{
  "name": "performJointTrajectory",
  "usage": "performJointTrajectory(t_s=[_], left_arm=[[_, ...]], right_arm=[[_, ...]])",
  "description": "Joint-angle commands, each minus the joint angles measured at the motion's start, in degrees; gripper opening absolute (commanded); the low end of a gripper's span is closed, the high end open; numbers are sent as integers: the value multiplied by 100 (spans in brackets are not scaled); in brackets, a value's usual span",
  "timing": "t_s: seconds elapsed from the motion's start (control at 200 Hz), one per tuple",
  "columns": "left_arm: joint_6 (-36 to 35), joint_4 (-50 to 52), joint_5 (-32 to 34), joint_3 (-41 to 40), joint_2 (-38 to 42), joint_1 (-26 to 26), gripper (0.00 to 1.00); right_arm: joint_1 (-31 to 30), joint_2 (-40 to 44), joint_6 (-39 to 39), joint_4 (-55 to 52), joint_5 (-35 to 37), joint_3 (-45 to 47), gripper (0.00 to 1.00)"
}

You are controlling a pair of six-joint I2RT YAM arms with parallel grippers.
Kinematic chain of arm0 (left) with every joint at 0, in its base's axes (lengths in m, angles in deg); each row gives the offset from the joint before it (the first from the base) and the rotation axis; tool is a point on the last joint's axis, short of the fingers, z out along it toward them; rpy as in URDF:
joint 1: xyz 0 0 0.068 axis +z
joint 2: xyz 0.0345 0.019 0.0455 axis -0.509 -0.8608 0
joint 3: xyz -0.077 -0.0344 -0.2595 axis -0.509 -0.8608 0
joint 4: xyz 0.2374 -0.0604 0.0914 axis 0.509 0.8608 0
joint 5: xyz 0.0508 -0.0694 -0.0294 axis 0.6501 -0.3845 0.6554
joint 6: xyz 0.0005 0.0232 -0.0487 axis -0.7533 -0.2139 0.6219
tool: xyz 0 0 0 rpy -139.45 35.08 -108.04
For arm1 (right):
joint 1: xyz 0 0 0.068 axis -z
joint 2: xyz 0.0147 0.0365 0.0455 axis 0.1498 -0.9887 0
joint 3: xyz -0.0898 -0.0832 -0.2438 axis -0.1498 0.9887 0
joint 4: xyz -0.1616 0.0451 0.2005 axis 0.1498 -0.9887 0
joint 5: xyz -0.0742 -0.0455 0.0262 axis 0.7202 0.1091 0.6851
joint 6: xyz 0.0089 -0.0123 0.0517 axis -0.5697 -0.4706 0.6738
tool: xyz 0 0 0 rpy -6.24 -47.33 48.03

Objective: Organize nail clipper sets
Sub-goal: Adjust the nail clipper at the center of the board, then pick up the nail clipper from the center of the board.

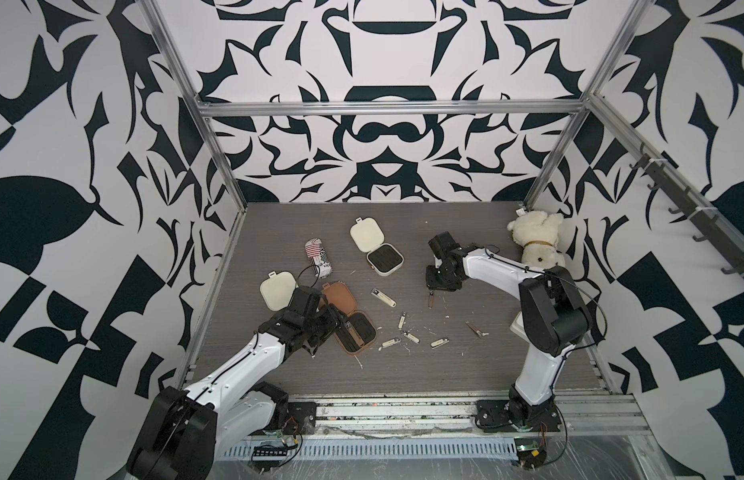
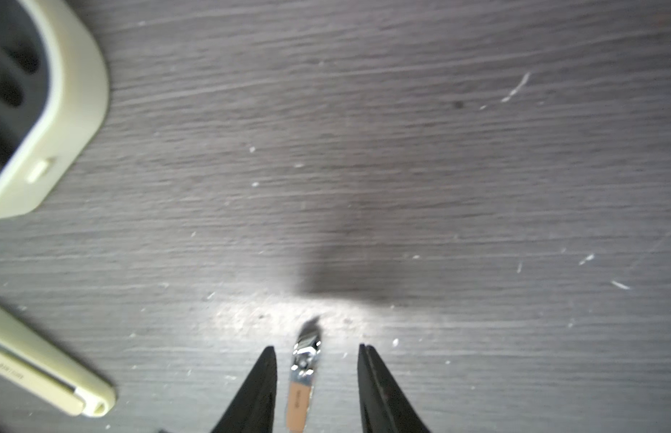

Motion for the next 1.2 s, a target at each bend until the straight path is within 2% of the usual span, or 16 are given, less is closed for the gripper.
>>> performJointTrajectory(t_s=[0.0, 0.315, 0.825, 1.0, 1.195], left_arm=[[6, 41, 44, -137, 112, -12, 62], [15, 111, 75, -183, 239, -13, 62], [15, 70, 88, -190, 153, -10, 62], [-39, 51, 125, -206, 37, -12, 62], [-115, 23, 149, -227, -136, -12, 60]], right_arm=[[-109, 4, -1, -207, 146, -186, 40], [-155, -326, 27, -271, 227, -310, 34], [-194, -359, 6, -255, 202, -266, 16], [-441, -151, -12, -296, 286, -336, 12], [-1085, 106, -1, -403, 504, -606, 10]])
